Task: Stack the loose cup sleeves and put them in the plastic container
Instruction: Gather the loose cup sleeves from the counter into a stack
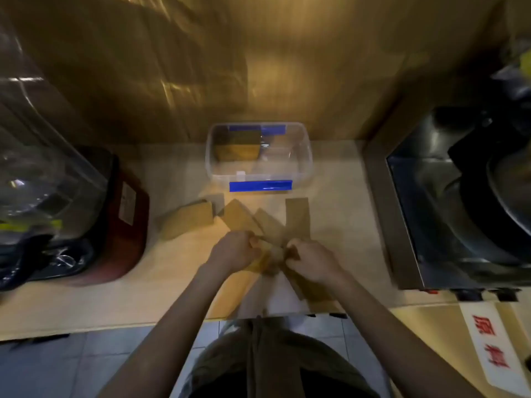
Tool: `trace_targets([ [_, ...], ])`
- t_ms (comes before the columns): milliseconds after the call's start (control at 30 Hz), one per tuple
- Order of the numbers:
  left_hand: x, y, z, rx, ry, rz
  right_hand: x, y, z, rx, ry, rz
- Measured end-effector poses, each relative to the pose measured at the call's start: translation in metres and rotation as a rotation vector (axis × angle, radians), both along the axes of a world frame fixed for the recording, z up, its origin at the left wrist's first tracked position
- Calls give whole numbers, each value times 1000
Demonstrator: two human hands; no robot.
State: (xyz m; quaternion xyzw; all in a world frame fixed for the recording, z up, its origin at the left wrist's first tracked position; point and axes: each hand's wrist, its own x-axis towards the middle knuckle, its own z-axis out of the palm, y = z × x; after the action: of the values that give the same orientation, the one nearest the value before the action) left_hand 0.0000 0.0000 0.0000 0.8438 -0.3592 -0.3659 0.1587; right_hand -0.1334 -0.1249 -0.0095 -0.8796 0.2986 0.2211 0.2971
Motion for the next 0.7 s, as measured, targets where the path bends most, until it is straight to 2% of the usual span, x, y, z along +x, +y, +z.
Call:
trace_targets([
  [133,-22,20,-26,126,-80,23,-11,28,-27,-80,-67,75],
  [233,-38,34,-41,112,-97,99,-7,36,-44,-193,-125,205],
  [333,-50,47,-52,92,-113,115,-3,40,-56,-275,-150,248],
  [533,-58,59,-65,11,-3,189,0,45,-66,-506,-185,243],
  [700,-53,62,-69,-8,53,201,-1,43,-61,-519,-288,211],
])
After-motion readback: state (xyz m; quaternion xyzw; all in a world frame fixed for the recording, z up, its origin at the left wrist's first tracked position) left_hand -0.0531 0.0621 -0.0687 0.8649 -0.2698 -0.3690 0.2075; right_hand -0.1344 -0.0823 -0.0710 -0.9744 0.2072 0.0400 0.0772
